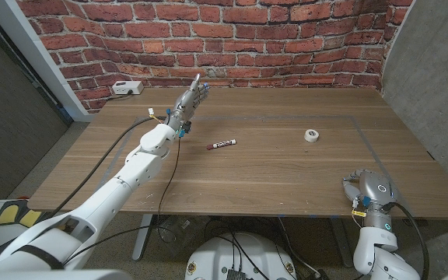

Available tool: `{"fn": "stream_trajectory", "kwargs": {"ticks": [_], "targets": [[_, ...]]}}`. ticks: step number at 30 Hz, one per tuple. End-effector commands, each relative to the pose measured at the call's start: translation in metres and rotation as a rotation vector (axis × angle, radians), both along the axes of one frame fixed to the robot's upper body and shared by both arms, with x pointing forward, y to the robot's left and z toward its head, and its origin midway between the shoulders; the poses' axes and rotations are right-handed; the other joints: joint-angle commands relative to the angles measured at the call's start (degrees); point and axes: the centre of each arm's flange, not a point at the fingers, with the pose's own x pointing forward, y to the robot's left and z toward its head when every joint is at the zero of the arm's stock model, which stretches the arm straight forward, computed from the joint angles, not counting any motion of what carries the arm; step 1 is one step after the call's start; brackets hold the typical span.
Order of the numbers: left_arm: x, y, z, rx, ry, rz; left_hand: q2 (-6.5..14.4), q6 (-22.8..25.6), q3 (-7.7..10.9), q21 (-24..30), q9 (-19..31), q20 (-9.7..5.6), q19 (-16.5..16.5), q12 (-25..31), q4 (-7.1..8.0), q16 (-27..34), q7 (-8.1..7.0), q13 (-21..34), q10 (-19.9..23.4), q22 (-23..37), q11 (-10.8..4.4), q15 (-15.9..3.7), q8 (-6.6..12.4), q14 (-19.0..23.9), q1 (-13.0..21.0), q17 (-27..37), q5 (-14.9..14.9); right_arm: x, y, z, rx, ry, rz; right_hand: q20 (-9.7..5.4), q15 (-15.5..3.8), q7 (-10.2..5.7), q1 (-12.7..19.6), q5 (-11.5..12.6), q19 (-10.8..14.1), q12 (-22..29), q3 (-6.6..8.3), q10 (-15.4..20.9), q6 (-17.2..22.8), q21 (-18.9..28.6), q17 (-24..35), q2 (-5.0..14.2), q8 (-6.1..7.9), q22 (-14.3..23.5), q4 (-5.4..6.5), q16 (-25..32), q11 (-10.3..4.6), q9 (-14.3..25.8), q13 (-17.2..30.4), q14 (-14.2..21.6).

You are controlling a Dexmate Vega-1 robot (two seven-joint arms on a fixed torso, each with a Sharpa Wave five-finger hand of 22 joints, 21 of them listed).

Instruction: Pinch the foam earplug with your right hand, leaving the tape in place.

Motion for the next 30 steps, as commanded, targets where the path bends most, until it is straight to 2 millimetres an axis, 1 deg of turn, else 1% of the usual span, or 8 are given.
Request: {"fn": "stream_trajectory", "kwargs": {"ticks": [1,3,5,6,11,15,19,30], "targets": [[0.002,0.000,0.000,-0.003,0.002,-0.001,0.1,0.3,-0.28,0.0,0.2,0.00,0.4,-0.1,-0.14,-0.1,-0.08,0.1,0.3,0.2,-0.13,0.07,-0.08,0.4,0.5,0.3,-0.2,-0.003,-0.001,0.005,0.012,-0.020,0.016,-0.92,-0.09,0.27,-1.7,-0.3,-0.4,-0.1,-0.30,-0.7,-2.1,-0.3,0.1,-0.17,-1.25,0.2,0.59,0.1,0.60,-0.4,0.2,-0.6],[0.002,0.000,0.000,-0.003,0.002,0.000,0.2,0.3,-0.28,0.0,0.2,0.02,0.4,-0.1,-0.14,-0.1,-0.05,0.1,0.3,0.2,-0.14,0.09,-0.09,0.4,0.5,0.3,-0.2,-0.003,-0.001,0.006,0.016,-0.025,0.018,-0.74,0.21,0.86,-2.5,-0.3,-0.7,-0.1,-0.49,-1.0,-3.6,-0.5,0.0,-0.23,-2.24,0.2,0.82,0.1,1.08,-0.8,0.1,-0.8],[0.002,0.001,0.000,-0.005,0.002,0.000,0.2,0.4,-0.28,0.0,0.2,0.00,0.4,-0.1,-0.14,-0.1,-0.05,0.1,0.3,0.2,-0.14,0.12,-0.08,0.4,0.6,0.3,-0.2,-0.004,-0.002,0.008,0.027,-0.037,0.033,-0.66,0.42,1.40,-4.2,-0.3,-0.7,0.0,-0.89,-1.0,-4.2,-0.6,0.1,0.20,-2.92,0.2,1.72,0.2,1.17,-1.2,0.1,-1.0],[0.002,0.001,0.000,-0.004,0.002,0.001,0.2,0.4,-0.28,0.0,0.2,0.01,0.5,-0.1,-0.15,-0.1,-0.04,0.1,0.4,0.2,-0.05,0.12,-0.08,0.4,0.6,0.3,-0.2,-0.005,-0.001,0.010,0.025,-0.041,0.032,-0.50,0.66,2.36,-5.4,-0.3,-1.0,0.1,-1.12,-1.1,-4.8,-0.7,0.2,0.55,-3.54,0.3,2.32,0.3,1.65,-1.6,0.1,-1.1],[0.002,0.001,0.000,-0.005,0.005,0.000,0.3,0.4,-0.28,0.0,0.2,0.05,0.5,0.0,-0.15,-0.1,-0.06,0.1,0.4,0.2,-0.10,0.11,-0.07,0.4,0.6,0.3,-0.2,-0.009,0.001,0.020,0.036,-0.090,0.056,-0.04,1.56,3.20,-7.9,-0.1,-1.6,0.2,-1.50,-1.3,-5.6,-1.1,0.3,1.76,-4.78,0.3,3.70,0.3,2.61,-2.3,0.0,-1.7],[0.002,0.001,-0.001,-0.004,0.007,0.000,0.3,0.5,-0.28,-0.1,0.2,0.00,0.5,0.0,-0.16,-0.1,-0.11,0.1,0.4,0.2,-0.01,0.11,-0.06,0.5,0.7,0.3,-0.2,-0.012,0.004,0.029,0.043,-0.133,0.071,0.06,1.83,4.40,-9.5,0.0,-1.7,0.4,-1.70,-1.2,-4.1,-1.2,0.4,2.56,-4.79,0.3,4.51,0.3,3.06,-2.8,-0.1,-1.9],[0.001,0.002,-0.003,-0.001,0.009,0.003,0.4,0.5,-0.27,-0.1,0.2,-0.02,0.5,-0.1,-0.16,-0.1,-0.14,0.1,0.4,0.2,-0.12,0.09,-0.05,0.5,0.7,0.3,-0.2,-0.014,0.007,0.038,0.055,-0.176,0.107,0.11,1.89,4.42,-10.4,0.1,-1.7,0.5,-1.82,-1.3,-1.8,-1.4,0.3,2.94,-4.41,0.3,4.88,0.4,3.18,-3.2,-0.2,-1.9],[-0.006,0.010,-0.009,-0.011,0.006,0.023,0.5,0.6,-0.30,-0.1,0.2,0.07,0.6,0.0,-0.18,-0.1,-0.16,0.1,0.5,0.2,-0.22,0.08,-0.05,0.5,0.8,0.3,-0.2,-0.011,0.010,0.066,0.118,-0.281,0.234,0.28,2.13,4.96,-11.6,0.2,-2.0,0.6,-2.03,-1.2,-2.5,-1.6,0.2,3.22,-5.36,0.3,5.25,0.3,3.99,-3.6,-0.4,-2.3]]}}
